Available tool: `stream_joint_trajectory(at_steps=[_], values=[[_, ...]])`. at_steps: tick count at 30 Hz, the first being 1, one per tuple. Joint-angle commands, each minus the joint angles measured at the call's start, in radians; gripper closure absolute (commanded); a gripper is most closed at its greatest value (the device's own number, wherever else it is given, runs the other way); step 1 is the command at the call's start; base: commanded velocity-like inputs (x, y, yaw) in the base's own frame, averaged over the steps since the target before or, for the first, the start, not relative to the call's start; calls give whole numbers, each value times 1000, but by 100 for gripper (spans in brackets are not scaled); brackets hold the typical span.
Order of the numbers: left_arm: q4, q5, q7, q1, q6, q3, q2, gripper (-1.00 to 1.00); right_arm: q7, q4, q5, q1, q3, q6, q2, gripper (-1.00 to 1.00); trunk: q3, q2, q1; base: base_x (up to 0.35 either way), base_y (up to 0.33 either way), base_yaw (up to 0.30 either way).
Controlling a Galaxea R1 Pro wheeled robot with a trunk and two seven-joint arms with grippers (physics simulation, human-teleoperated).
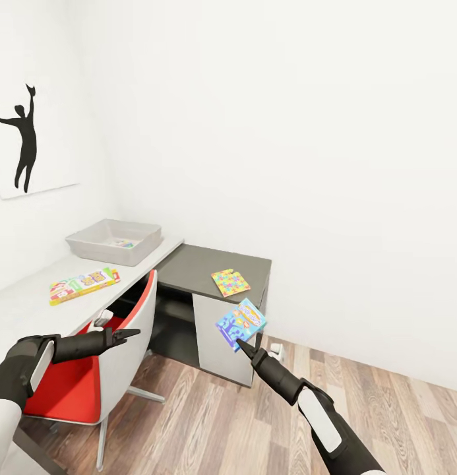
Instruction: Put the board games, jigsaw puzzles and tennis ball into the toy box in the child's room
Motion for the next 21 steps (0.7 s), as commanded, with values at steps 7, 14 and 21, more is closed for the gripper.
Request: stream_joint_trajectory(at_steps=[7, 14, 21], values=[[0, 4, -1, -1, 9, -1, 0, -100, -2, -1, -11, -1, 0, 9, 0, 100, 0, -1, 0, 148, 0, 59], [0, 4, -1, -1, 9, -1, 0, -100, -2, 0, -11, -1, 1, 9, 1, 100, 3, -1, 0, 240, -51, 243], [0, 4, -1, -1, 9, 0, -1, -100, -2, 0, -11, -1, 1, 9, 2, 100, 6, -1, 0, 207, -158, 274]])
